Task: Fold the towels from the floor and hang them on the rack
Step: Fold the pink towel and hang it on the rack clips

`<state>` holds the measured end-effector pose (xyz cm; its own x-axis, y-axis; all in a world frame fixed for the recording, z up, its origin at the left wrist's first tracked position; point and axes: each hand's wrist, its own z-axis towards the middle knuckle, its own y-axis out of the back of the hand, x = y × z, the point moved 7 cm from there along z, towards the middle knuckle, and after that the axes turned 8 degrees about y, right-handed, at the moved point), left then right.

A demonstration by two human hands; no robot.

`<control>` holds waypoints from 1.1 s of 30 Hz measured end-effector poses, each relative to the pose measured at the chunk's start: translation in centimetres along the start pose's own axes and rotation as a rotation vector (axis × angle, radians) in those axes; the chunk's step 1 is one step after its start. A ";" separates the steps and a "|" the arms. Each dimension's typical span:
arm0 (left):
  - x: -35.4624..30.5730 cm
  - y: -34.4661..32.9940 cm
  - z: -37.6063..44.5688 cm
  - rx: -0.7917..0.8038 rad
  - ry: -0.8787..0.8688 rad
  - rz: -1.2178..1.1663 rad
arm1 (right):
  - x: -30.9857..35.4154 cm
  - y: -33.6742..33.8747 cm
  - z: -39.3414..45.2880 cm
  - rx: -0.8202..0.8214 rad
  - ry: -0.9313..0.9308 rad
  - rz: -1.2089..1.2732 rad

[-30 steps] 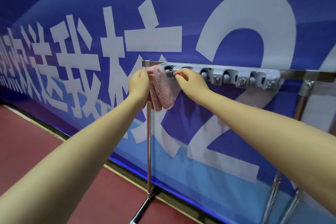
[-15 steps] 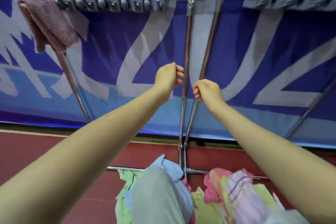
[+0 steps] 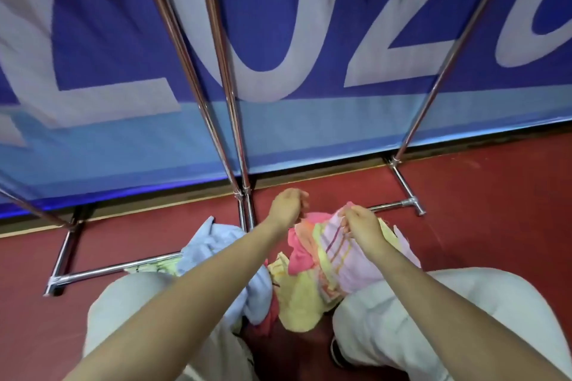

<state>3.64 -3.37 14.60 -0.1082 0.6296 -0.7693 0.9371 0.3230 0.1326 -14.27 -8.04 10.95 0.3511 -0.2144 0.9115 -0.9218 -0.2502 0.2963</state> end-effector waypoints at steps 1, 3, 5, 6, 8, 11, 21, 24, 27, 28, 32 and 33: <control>1.3 -0.8 1.3 0.005 0.020 0.034 | -2.4 0.1 0.7 0.009 -0.045 -0.024; 3.7 -2.0 3.9 0.001 0.074 0.085 | -7.0 0.0 2.0 0.024 -0.124 -0.078; 5.9 -3.2 6.2 0.001 0.119 0.108 | -10.8 0.0 3.2 0.031 -0.186 -0.111; 6.9 -3.8 7.3 0.005 0.138 0.119 | -12.6 0.0 3.9 0.033 -0.204 -0.127; 8.8 -4.9 9.7 0.010 0.170 0.150 | -15.8 -0.1 5.3 0.039 -0.233 -0.164; 11.9 -6.3 13.6 -0.009 0.207 0.207 | -19.6 0.1 7.8 0.014 -0.278 -0.231; 15.9 -11.1 23.4 -0.038 0.229 0.331 | -24.8 3.4 16.9 -0.199 -0.187 -0.476; 16.9 -13.1 25.9 -0.003 0.259 0.346 | -27.0 3.3 19.5 -0.152 -0.196 -0.453; 17.0 -14.9 27.6 0.046 0.231 0.362 | -29.1 2.5 21.4 -0.099 -0.244 -0.390; 17.1 -15.4 28.0 0.069 0.226 0.352 | -29.7 2.1 21.9 -0.078 -0.262 -0.360; 18.1 -16.8 28.9 0.104 0.268 0.279 | -31.4 1.4 22.4 -0.123 -0.332 -0.203; 18.5 -16.9 28.9 0.095 0.294 0.263 | -31.5 1.3 22.2 -0.143 -0.336 -0.165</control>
<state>-4.59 -17.58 -19.96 0.0615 0.8618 -0.5035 0.9704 0.0663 0.2320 -22.91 -22.60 -23.74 0.5089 -0.4854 0.7109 -0.8536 -0.1779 0.4896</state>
